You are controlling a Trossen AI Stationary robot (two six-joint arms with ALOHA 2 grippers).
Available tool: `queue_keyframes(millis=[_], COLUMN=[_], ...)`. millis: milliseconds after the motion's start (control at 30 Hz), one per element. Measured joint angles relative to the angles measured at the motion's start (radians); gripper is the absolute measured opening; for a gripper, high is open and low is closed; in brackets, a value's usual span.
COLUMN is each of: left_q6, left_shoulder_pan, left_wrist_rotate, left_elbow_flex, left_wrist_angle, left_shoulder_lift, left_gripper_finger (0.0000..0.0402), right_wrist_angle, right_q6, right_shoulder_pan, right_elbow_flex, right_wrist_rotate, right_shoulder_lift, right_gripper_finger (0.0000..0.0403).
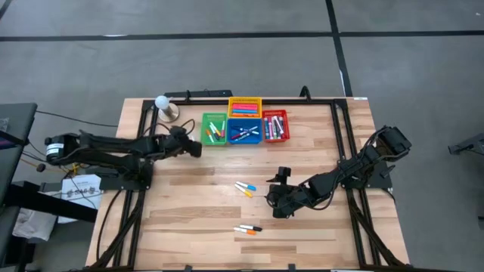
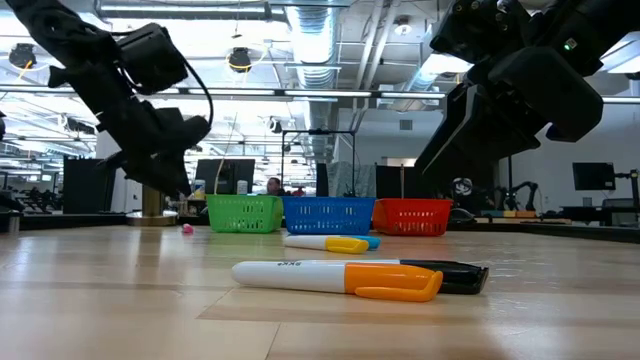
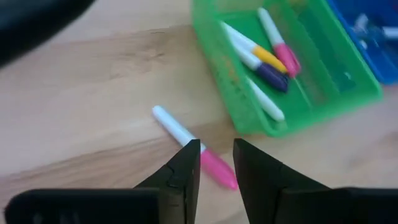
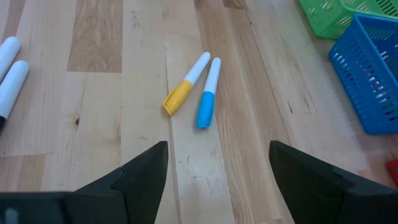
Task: Pick & Place Markers
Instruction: Put the small pink highlighter pen into the green bin
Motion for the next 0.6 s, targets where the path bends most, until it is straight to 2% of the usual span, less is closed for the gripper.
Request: queue_keyframes(millis=[333,600], left_q6=[-0.178,-0.293], left_shoulder_pan=[0.065,0.064], left_wrist_rotate=[-0.005,-0.030], left_elbow_flex=[0.001,0.002], left_wrist_angle=[0.039,0.177], left_shoulder_lift=[0.075,0.172], left_gripper_finger=[0.0095,0.0095], right_wrist_angle=[0.005,0.004], right_q6=[0.000,0.001], right_shoulder_pan=[0.000,0.000], right_elbow_flex=[0.000,0.000], right_wrist_rotate=[0.000,0.000], right_shoulder_lift=[0.000,0.000], right_gripper_finger=[0.0270,0.0270])
